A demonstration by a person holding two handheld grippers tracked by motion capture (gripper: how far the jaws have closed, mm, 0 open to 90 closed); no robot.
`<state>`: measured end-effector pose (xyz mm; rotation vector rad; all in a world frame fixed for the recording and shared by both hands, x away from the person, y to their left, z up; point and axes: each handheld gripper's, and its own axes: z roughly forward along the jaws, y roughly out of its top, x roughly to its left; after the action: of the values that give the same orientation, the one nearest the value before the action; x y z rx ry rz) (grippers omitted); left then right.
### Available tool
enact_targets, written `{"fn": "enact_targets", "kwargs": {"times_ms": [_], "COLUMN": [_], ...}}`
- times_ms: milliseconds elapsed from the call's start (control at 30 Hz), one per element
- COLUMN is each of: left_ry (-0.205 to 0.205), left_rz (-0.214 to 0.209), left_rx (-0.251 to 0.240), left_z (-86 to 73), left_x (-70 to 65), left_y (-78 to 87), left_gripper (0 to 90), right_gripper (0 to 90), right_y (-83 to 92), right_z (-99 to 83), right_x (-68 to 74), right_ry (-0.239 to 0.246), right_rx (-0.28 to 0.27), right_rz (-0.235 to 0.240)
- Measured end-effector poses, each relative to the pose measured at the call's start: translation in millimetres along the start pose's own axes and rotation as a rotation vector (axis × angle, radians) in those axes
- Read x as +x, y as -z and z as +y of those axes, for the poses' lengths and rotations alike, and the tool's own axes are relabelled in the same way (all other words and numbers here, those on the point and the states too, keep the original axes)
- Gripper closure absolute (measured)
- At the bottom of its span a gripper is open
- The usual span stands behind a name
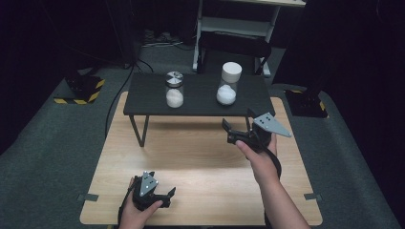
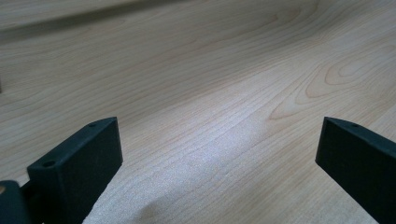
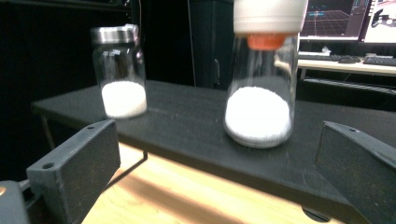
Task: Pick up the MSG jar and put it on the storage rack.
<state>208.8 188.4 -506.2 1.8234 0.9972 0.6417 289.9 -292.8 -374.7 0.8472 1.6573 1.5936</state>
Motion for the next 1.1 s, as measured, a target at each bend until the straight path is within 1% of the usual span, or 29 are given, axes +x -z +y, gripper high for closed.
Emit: {"fn": "enact_targets", "kwargs": {"times_ms": [233,267,467,633,700,733,800,1100], "left_ry": [-0.005,-0.005,-0.007,-0.009,-0.011,-0.011,-0.011,-0.015], "left_rz": [0.001,0.001,0.002,0.002,0.003,0.003,0.004,0.004], "left_rx": [-0.004,-0.005,-0.006,-0.011,-0.011,-0.011,-0.012,-0.010], "left_z": [-0.6,-0.7,-0.9,-1.8,-1.7,-1.8,-1.9,-1.6], "left_x": [-0.6,-0.7,-0.9,-1.4,-1.5,-1.5,-1.8,-2.1], "left_y": [0.2,0.2,0.2,0.4,0.4,0.4,0.4,0.5], "left_gripper": [0.8,0.8,0.8,0.8,0.8,0.8,0.8,0.8], "right_gripper": [0.0,0.0,0.0,0.0,0.0,0.0,0.0,0.0], "right_y": [13.9,16.6,28.9,38.4,43.8,43.8,47.5,60.9], "right_z": [-17.3,-20.7,-39.5,-54.8,-63.5,-63.5,-69.3,-95.2], "right_x": [0.1,0.2,-0.6,0.1,-0.3,-0.3,-0.9,-4.4], "right_ry": [0.006,0.012,0.005,0.007,0.002,0.002,-0.002,-0.011], "right_rx": [0.006,0.010,0.034,0.058,0.074,0.074,0.083,0.150], "right_rz": [0.013,0.014,0.021,0.018,0.017,0.017,0.015,0.001]}}
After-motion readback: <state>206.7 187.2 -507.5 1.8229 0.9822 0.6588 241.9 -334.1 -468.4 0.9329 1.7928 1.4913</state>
